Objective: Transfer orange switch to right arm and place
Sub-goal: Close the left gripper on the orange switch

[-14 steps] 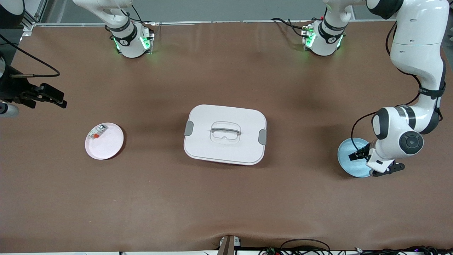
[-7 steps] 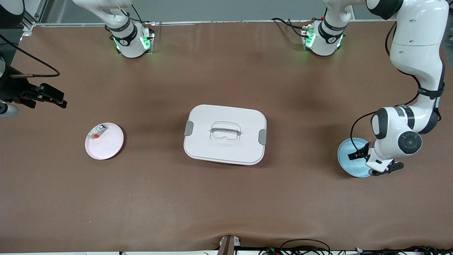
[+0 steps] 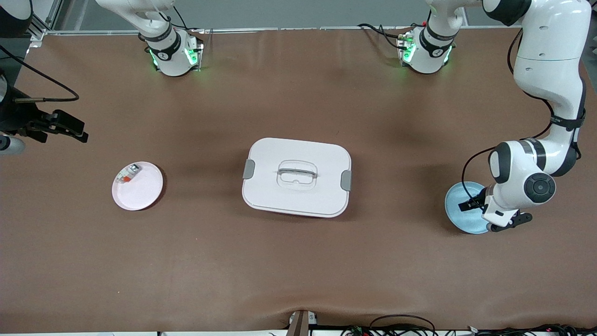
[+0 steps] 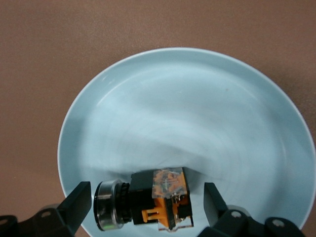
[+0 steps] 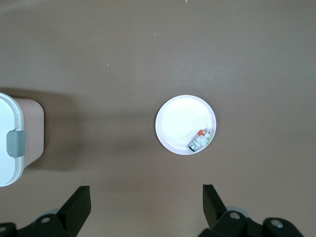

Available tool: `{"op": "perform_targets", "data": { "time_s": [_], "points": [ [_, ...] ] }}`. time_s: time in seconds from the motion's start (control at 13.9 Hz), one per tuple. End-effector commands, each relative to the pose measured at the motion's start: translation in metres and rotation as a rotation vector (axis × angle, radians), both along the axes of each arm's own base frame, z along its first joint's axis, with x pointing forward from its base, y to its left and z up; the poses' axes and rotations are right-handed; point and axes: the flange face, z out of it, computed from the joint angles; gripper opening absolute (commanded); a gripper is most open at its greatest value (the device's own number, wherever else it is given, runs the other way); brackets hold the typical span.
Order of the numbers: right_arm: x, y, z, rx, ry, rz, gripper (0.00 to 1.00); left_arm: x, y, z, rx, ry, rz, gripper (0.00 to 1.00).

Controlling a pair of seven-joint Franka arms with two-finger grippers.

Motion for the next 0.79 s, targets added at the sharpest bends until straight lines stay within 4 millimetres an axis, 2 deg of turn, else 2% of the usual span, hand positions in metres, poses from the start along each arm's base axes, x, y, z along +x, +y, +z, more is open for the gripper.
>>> {"op": "perform_targets", "data": {
  "time_s": [0.0,0.14,0.29,0.36,0.58,0.72],
  "points": [
    [-0.002,0.0,0.006,-0.018,0.0,-0.006,1.0,-0.001,-0.001,-0.001,-0.008,-0.003,0.034,0.92],
    [-0.002,0.0,0.006,-0.018,0.0,-0.006,1.0,-0.001,-0.002,0.0,-0.007,-0.005,0.045,0.59],
    [-0.002,0.0,0.006,-0.018,0.0,-0.006,1.0,-0.002,-0.004,-0.002,-0.007,0.001,0.042,0.12],
    [-0.002,0.0,0.006,-0.018,0.0,-0.004,1.0,-0.002,-0.003,0.002,-0.007,0.0,0.04,0.0],
    [-0.002,0.0,0.005,-0.019,0.001,-0.006,1.0,0.0,-0.005,0.025,-0.009,0.008,0.024,0.0],
    [-0.002,0.0,0.005,-0.019,0.001,-0.006,1.0,0.003,-0.006,0.051,-0.011,-0.018,0.023,0.0]
  ]
}}
